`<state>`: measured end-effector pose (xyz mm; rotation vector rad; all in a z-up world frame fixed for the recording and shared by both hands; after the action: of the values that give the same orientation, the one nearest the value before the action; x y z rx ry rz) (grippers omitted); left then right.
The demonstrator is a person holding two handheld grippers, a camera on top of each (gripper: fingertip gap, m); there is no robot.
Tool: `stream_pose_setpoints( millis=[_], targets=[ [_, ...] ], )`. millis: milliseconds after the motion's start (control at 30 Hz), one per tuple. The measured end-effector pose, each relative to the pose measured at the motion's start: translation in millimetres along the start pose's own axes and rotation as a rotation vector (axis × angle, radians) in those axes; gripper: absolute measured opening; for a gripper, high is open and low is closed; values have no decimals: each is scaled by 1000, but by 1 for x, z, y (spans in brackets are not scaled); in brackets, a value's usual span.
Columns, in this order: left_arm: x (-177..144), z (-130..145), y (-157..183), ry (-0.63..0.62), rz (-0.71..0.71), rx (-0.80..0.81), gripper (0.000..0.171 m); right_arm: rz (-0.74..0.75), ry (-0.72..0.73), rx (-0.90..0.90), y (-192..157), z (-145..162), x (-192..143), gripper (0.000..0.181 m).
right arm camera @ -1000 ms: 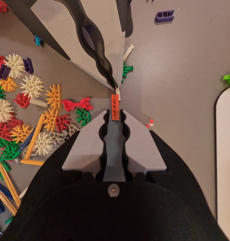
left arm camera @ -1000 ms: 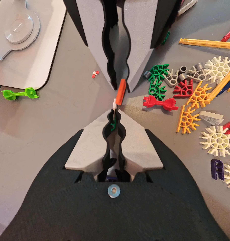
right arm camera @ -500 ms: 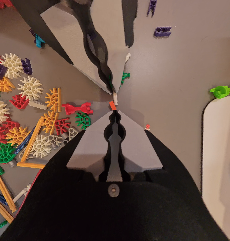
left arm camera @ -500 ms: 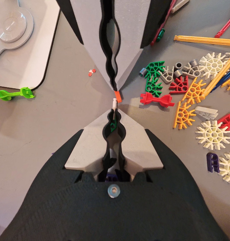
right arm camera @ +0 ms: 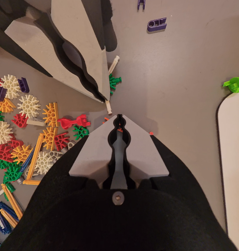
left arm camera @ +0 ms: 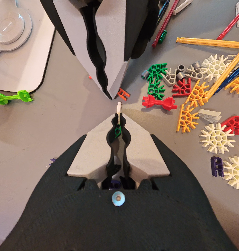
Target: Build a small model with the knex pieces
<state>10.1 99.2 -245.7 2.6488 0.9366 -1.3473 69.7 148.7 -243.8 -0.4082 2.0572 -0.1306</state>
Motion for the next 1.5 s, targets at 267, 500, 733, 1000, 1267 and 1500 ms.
stream_pose_setpoints(
  millis=[267,500,733,1000,1267,1500],
  targets=[
    [-3,3,0,-16,3,0,0,-63,-87,-261,-13,5,-15,26],
    [-3,3,0,-13,0,-8,0,-92,-197,-374,-9,5,-2,7],
    [-3,4,1,8,-10,-32,0,-89,-104,-263,-10,1,-8,7],
    [-2,3,0,8,1,-37,0,-66,-129,-208,-10,2,-1,7],
    [-1,3,0,19,-2,-48,0,-53,-127,-203,-11,0,-2,7],
    [-1,3,1,19,-2,-48,1,-56,-136,-207,-13,-2,1,7]
  ],
)
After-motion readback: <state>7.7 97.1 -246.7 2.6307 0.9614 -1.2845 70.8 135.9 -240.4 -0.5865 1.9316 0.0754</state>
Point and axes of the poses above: each gripper's, where its closed fingertips meet, x out along the fingers, z out of its underside, y = z × x across the jaws, the point moved 5 cm from there along -x, back along the fingers, and after that the axes turned 8 degrees about -z, right-handed, at the moved point
